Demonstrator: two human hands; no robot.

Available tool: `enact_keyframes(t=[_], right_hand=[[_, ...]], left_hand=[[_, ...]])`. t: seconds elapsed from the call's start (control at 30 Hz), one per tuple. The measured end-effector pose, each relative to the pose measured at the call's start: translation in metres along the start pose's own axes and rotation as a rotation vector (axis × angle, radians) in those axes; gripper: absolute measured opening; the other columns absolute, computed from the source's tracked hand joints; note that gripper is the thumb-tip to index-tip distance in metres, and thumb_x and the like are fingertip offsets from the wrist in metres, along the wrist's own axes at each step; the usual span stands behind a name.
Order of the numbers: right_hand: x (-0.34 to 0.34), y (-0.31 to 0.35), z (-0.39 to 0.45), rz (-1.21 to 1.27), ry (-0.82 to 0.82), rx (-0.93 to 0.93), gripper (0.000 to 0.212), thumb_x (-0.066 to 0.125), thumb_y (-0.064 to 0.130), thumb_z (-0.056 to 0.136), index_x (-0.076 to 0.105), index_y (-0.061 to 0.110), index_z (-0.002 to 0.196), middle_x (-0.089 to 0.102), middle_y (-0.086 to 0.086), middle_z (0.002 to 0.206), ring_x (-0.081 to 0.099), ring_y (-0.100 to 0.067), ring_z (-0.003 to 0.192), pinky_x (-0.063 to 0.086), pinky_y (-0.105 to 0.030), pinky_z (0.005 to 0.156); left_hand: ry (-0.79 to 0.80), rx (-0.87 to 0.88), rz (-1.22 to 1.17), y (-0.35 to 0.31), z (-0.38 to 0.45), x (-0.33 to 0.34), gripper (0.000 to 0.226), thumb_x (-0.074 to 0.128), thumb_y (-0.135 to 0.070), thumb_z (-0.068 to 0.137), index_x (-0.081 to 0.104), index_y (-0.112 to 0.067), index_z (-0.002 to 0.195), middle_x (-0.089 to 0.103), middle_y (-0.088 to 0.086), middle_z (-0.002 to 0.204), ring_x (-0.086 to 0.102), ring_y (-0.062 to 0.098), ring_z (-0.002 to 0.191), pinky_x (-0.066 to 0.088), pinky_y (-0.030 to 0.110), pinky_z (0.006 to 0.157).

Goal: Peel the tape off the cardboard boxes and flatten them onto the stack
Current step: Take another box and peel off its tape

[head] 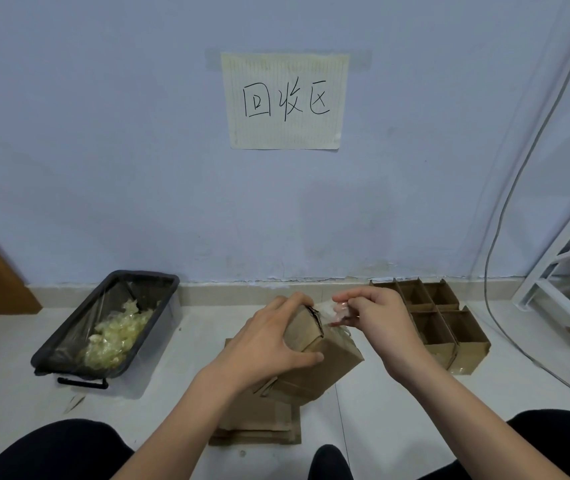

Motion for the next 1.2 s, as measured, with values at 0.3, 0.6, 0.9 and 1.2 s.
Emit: enact_keyframes(t=[0.3,0.6,0.9,1.2], right_hand=[[-0.007,-0.008,0.010,-0.087,-0.081,-0.067,0.036,0.038,-0.005,0.092,0.072,0.006,0.087,0.067,-0.010,0.064,0.071,-0.026,0.065,0.057,-0.049,0.088],[-0.006,-0.009,0.008,-0.176,0.219,-0.057,0.018,0.061,0.019,0.098,0.072,0.014,0.111,0.074,0.000,0.099,0.072,-0.009,0.092,0.055,-0.029,0.094],[-0.005,-0.008,0.004,-0.360,0.251,-0.165,0.031,0.064,0.040,0.094,0.079,0.017,0.079,0.076,0.003,0.091,0.072,-0.008,0.089,0.055,-0.034,0.091],[-0.004,-0.009,0.004,-0.056,0.111,-0.147,0.015,0.064,0.005,0.094,0.078,0.003,0.087,0.074,-0.015,0.075,0.072,-0.021,0.070,0.060,-0.030,0.081]], left_hand=[[0.008,-0.003,-0.050,0.002,-0.004,-0.003,0.062,0.075,-0.061,0.074,0.036,-0.056,0.121,0.047,-0.025,0.120,0.049,0.004,0.110,0.049,0.034,0.090],[0.080,-0.006,-0.019,0.008,-0.008,-0.010,0.059,0.069,-0.056,0.085,0.033,-0.065,0.130,0.037,-0.017,0.130,0.047,0.005,0.114,0.044,0.023,0.089],[0.127,-0.013,0.019,0.008,-0.005,-0.007,0.050,0.067,-0.059,0.085,0.038,-0.064,0.125,0.035,-0.017,0.130,0.051,0.006,0.111,0.049,0.026,0.088],[0.120,-0.009,-0.034,0.009,-0.005,-0.009,0.050,0.068,-0.060,0.083,0.039,-0.065,0.123,0.037,-0.022,0.126,0.050,0.000,0.111,0.049,0.029,0.094]])
Point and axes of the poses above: each hand's wrist, its own z-axis towards the middle knuckle, its own x-axis out of the palm, y = z × x, the point moved 1 cm from there along z, towards the middle knuckle
